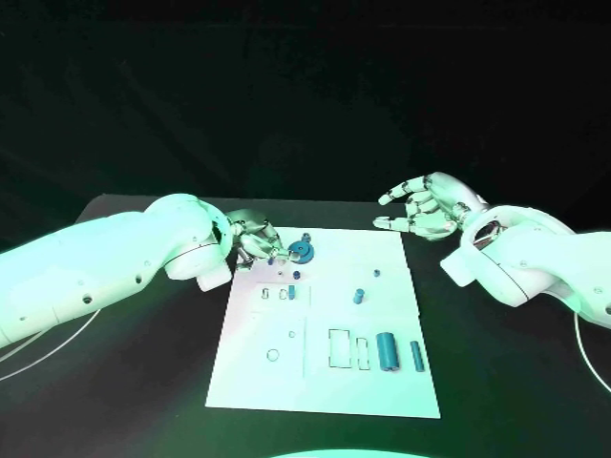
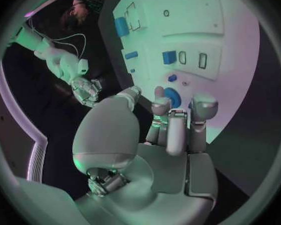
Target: Assemble the parts on the task board
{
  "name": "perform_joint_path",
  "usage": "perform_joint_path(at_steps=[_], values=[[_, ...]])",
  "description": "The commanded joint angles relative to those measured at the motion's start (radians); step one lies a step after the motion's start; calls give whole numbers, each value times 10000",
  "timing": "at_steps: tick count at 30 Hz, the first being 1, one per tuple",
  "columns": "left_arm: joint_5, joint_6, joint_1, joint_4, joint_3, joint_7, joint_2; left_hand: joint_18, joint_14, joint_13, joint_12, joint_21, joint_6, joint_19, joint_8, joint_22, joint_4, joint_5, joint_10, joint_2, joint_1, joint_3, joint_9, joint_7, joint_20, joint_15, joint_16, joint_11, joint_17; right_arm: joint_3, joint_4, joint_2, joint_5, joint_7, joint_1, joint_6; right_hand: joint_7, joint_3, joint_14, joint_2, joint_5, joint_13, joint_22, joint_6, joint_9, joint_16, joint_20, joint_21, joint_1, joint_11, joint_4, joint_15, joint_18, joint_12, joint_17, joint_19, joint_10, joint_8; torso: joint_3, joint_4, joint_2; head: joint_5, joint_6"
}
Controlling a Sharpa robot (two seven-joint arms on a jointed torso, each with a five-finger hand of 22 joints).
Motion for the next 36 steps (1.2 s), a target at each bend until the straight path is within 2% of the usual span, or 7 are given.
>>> perform_joint_path(at_steps=[1,3,5,8,14,21,36], values=[[-831,1024,96,-124,-47,-1261,200,-159,621,-650,-486,51,-162,73,8,-35,12,22,-499,36,-50,8,46,-9,-14,-66,2,16,1476,3,-42,14,283,148,9,236,-10,66,793,104,-48,-16,281,69,10,-42,-4,-50,32,-66,-21,-84,64,29,1543,-68,-43,62,2,9,10,16,-36],[-847,1168,149,-208,-94,-1402,317,-132,615,-808,-618,-14,-209,30,-7,-173,12,19,-614,34,-43,19,61,2,-23,-67,-19,23,1453,3,-65,19,285,128,11,254,-10,66,793,104,-48,-16,281,69,10,-42,-4,-50,32,-66,-21,-84,64,29,1543,-68,-43,62,2,4,13,22,-41],[-847,1323,187,-280,-133,-1519,417,-204,547,-1371,-1095,185,-350,416,-69,189,11,16,-1015,73,38,102,95,36,-61,-68,-158,48,1271,3,-85,25,283,109,13,260,-10,69,786,108,-48,-27,274,66,8,-52,-5,-60,33,-67,-22,-85,67,22,1517,-74,-52,62,-3,-3,15,30,-54],[-842,1609,221,-357,-178,-1672,535,-334,591,-1621,-1335,503,-411,981,-114,823,9,30,-1140,162,170,271,148,44,-99,-80,-147,44,1360,3,-107,32,267,80,15,269,-10,69,786,108,-48,-27,274,66,8,-52,-5,-60,33,-67,-22,-85,67,22,1517,-74,-52,62,-3,-20,14,48,-64],[-813,1960,253,-454,-263,-1794,731,-538,823,-1248,-1078,1042,-433,1616,-271,1861,6,19,-784,245,248,517,150,58,-129,-91,201,46,1950,2,-149,51,233,21,17,289,-11,74,783,115,-48,-31,261,59,5,-58,-7,-77,34,-69,-24,-87,71,20,1502,-83,-55,61,-5,-5,19,30,-106],[-656,2135,259,-545,-329,-1808,888,-648,927,-819,-743,1352,-343,1876,-335,2453,22,-10,-461,193,-35,488,168,61,-123,-82,383,51,2248,2,-191,93,216,-12,17,300,-12,80,777,123,-49,-43,238,53,2,-66,-10,-109,38,-70,-28,-90,78,12,1482,-100,-64,61,-3,-2,15,27,-134],[-486,2271,255,-786,-469,-1812,1177,-683,960,-720,-662,1460,-306,1952,-371,2654,18,-27,-394,145,-191,446,181,58,-118,-80,441,51,2344,2,-228,126,176,-63,16,336,-12,80,777,123,-49,-43,238,53,2,-66,-10,-109,38,-70,-28,-90,78,12,1482,-100,-64,61,2,-4,14,-12,-159]])
